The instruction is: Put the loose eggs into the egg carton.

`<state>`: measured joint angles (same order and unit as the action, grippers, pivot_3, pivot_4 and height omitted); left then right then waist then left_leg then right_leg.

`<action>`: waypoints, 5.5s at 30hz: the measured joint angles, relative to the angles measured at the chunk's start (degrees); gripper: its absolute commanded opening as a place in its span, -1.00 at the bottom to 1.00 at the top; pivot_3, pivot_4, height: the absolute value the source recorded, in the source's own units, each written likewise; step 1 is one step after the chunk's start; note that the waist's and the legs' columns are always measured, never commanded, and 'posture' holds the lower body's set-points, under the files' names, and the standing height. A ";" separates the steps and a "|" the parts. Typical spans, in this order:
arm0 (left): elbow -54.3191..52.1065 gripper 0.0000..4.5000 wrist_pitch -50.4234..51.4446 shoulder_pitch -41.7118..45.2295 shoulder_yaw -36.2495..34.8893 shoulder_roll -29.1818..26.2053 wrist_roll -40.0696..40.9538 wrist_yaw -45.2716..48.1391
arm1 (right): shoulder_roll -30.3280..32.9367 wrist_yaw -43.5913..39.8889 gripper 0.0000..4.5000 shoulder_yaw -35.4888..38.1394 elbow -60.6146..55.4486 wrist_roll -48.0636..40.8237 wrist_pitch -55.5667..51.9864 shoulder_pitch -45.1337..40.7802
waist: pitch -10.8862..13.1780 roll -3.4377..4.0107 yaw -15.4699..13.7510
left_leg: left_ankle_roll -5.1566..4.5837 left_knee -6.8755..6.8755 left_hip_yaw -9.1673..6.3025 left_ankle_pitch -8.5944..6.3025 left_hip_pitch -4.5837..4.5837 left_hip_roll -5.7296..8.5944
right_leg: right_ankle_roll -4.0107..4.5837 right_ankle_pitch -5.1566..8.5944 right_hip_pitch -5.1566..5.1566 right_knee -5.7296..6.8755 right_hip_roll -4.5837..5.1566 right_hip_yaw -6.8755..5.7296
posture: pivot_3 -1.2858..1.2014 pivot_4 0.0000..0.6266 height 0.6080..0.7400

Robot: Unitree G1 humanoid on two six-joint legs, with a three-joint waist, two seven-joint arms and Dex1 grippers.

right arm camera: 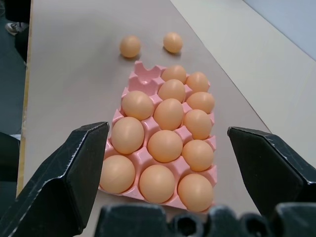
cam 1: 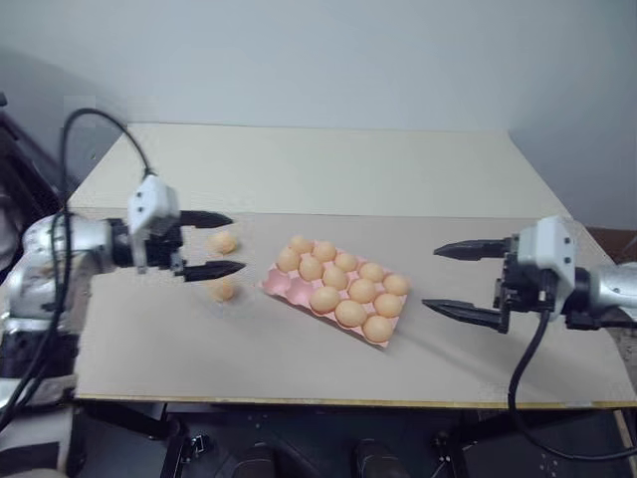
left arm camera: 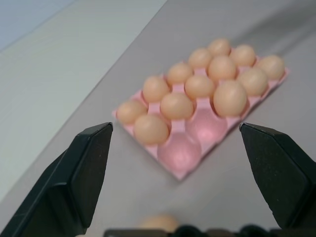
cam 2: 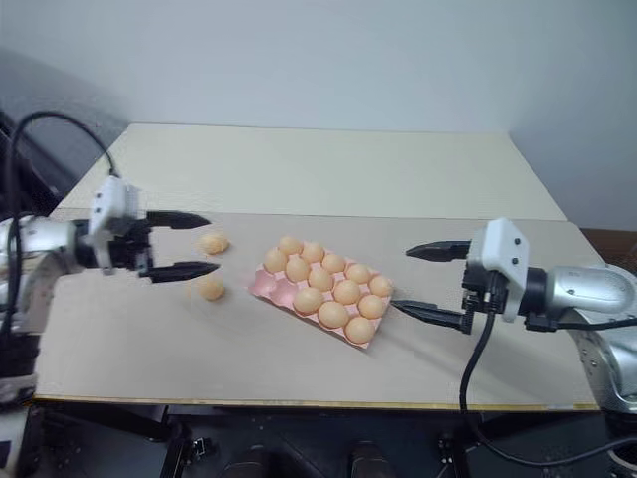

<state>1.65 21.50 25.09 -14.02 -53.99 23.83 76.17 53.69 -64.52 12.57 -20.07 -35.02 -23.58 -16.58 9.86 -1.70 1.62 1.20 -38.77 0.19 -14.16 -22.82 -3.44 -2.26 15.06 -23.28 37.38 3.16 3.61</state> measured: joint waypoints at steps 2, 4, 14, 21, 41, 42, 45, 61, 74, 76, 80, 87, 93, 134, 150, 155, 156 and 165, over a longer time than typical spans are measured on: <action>-1.00 0.99 -0.14 -4.96 -4.71 -0.85 1.42 0.30 | -0.08 -0.44 1.00 -0.32 0.99 0.01 0.01 -0.50 | 0.00 0.00 -0.18 | 0.00 0.02 0.01 0.00 -0.02 -0.03 | 0.00 0.00 -0.03 -0.03 0.00 -0.01 | 0.03 -0.52 1.00; -2.71 0.99 -1.08 -10.28 -9.57 -1.01 3.35 0.94 | -0.13 -0.76 1.00 -0.54 1.34 0.00 0.01 -0.59 | 0.00 0.01 -0.52 | 0.00 0.02 0.04 0.00 -0.03 -0.04 | 0.01 0.00 -0.03 -0.06 0.01 -0.02 | 0.03 -0.52 1.00; -11.16 0.99 -2.12 -26.36 -21.06 2.06 6.96 -2.72 | -0.14 -1.17 1.00 -0.48 1.54 -0.04 -0.10 0.10 | 0.00 0.00 -1.05 | 0.01 0.03 0.05 -0.01 -0.01 -0.04 | 0.02 0.00 0.01 -0.07 0.02 -0.05 | 0.03 -0.52 1.00; -10.26 0.99 -2.68 -22.16 -16.57 1.74 6.62 -5.19 | -0.14 -0.87 1.00 -0.44 1.35 -0.04 -0.21 0.43 | 0.00 0.00 -1.13 | 0.01 0.03 0.05 -0.01 0.04 -0.02 | 0.02 -0.01 0.05 -0.06 0.02 -0.05 | 0.03 -0.52 1.00; 9.73 0.99 -4.12 1.41 13.46 14.09 -14.39 -24.35 | -0.14 2.29 1.00 2.32 -3.53 -0.07 -0.23 4.28 | -0.01 -0.01 -0.92 | 0.00 0.02 0.01 -0.01 -0.05 0.06 | 0.01 -0.02 0.00 -0.08 0.01 -0.01 | 0.03 -0.52 1.00; 10.80 0.99 -4.13 1.56 13.88 14.41 -14.86 -24.91 | -0.14 2.42 1.00 2.50 -3.87 -0.07 -0.23 4.58 | -0.01 -0.01 -0.84 | 0.00 0.01 0.01 -0.01 -0.05 0.05 | 0.01 -0.02 0.00 -0.06 0.01 -0.01 | 0.03 -0.52 1.00; 13.05 0.99 -4.03 1.68 14.89 15.51 -15.91 -25.47 | -0.14 2.93 1.00 3.02 -4.64 -0.08 -0.23 5.00 | -0.01 -0.01 -0.86 | 0.00 0.01 0.00 -0.01 -0.04 0.05 | 0.01 -0.02 0.00 -0.04 0.01 0.00 | 0.03 -0.52 1.00; 6.42 0.13 -1.56 8.74 14.90 18.52 -11.15 -22.74 | -0.16 3.82 1.00 3.67 -5.22 -0.11 -0.29 4.30 | -0.01 -0.01 -1.66 | 0.00 -0.04 -0.01 0.00 -0.09 0.09 | -0.01 -0.02 0.03 -0.06 0.04 -0.03 | 0.03 -0.52 1.00; 8.35 0.13 -3.58 13.59 23.83 29.87 -11.52 -21.09 | -0.35 5.94 1.00 3.90 -7.06 -0.11 -0.39 5.26 | -0.01 -0.01 -1.38 | 0.00 -0.04 -0.03 0.00 -0.05 0.14 | -0.01 -0.03 0.04 -0.06 0.04 0.03 | 0.03 -0.52 1.00; 9.22 0.28 -3.73 13.63 24.36 30.27 -12.44 -21.19 | -0.38 6.34 1.00 3.98 -7.53 -0.12 -0.62 6.10 | -0.01 -0.01 -1.39 | 0.00 -0.05 -0.04 0.00 -0.05 0.15 | -0.01 -0.03 0.05 -0.06 0.04 0.02 | 0.03 -0.52 1.00; 10.24 0.86 -3.73 13.63 24.50 30.46 -13.05 -21.45 | -0.44 7.45 1.00 4.10 -8.46 -0.24 -0.84 6.42 | -0.01 -0.01 -1.36 | -0.01 -0.05 -0.05 0.00 -0.06 0.16 | -0.02 -0.03 0.05 -0.06 0.04 0.03 | 0.03 -0.52 1.00; 6.38 0.99 -2.32 13.32 23.99 29.48 -12.16 -20.01 | -0.58 7.89 1.00 4.09 -8.68 -0.65 -0.84 6.40 | -0.01 -0.01 -1.39 | 0.00 -0.05 -0.05 0.00 -0.06 0.16 | -0.02 -0.03 0.05 -0.07 0.05 0.02 | 0.03 -0.52 1.00; 1.84 0.99 0.00 12.85 20.04 26.69 -9.31 -20.49 | -0.93 7.63 1.00 3.54 -7.73 -0.62 -0.83 5.00 | -0.01 -0.01 -0.96 | -0.01 -0.05 -0.06 0.00 -0.05 0.15 | -0.02 -0.03 0.05 -0.07 0.05 0.03 | 0.03 -0.52 1.00; 15.90 0.99 -9.24 3.39 -2.71 11.64 -3.13 -21.97 | -2.64 2.36 1.00 -0.73 0.16 0.33 0.98 -1.70 | -0.02 -0.02 -1.79 | 0.00 0.03 -0.02 -0.01 -0.04 0.14 | -0.02 -0.04 0.05 -0.13 0.11 -0.11 | 0.03 -0.52 1.00; 63.30 0.99 -28.87 28.32 9.10 21.71 -18.70 -25.65 | -2.18 5.62 1.00 2.62 -6.87 -1.26 -0.34 1.77 | -0.02 -0.04 -1.45 | -0.01 -0.03 -0.10 0.00 -0.18 0.28 | -0.10 -0.07 0.00 -0.15 0.17 -0.08 | 0.03 -0.52 1.00; 69.50 0.91 -28.85 30.93 10.79 23.17 -22.47 -30.68 | -1.95 6.08 1.00 2.61 -7.56 -1.75 -0.61 1.13 | -0.02 -0.05 -1.41 | -0.01 -0.03 -0.12 0.00 -0.19 0.30 | -0.11 -0.08 0.00 -0.14 0.18 -0.08 | 0.03 -0.52 1.00; 70.14 0.81 -28.84 31.29 10.80 23.23 -22.90 -31.39 | -1.88 6.08 1.00 2.61 -7.78 -1.86 -0.61 1.07 | -0.02 -0.05 -1.41 | -0.01 -0.03 -0.12 0.00 -0.19 0.30 | -0.11 -0.08 0.00 -0.14 0.18 -0.08 | 0.03 -0.52 1.00; 72.53 -0.49 -28.79 32.72 10.56 24.35 -24.66 -35.49 | -1.86 6.36 1.00 2.61 -8.82 -2.25 -0.71 1.04 | -0.02 -0.05 -1.49 | 0.00 -0.03 -0.13 0.00 -0.20 0.35 | -0.15 -0.09 0.00 -0.14 0.23 -0.08 | 0.03 -0.52 1.00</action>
<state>74.18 -7.29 57.82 -3.45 -29.64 -0.84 40.68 51.83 -58.16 15.18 -28.89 -37.27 -24.29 -15.54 9.84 -1.75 0.13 1.19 -38.81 0.06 -14.16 -23.02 -3.08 -2.40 14.98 -23.27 37.24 3.38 3.53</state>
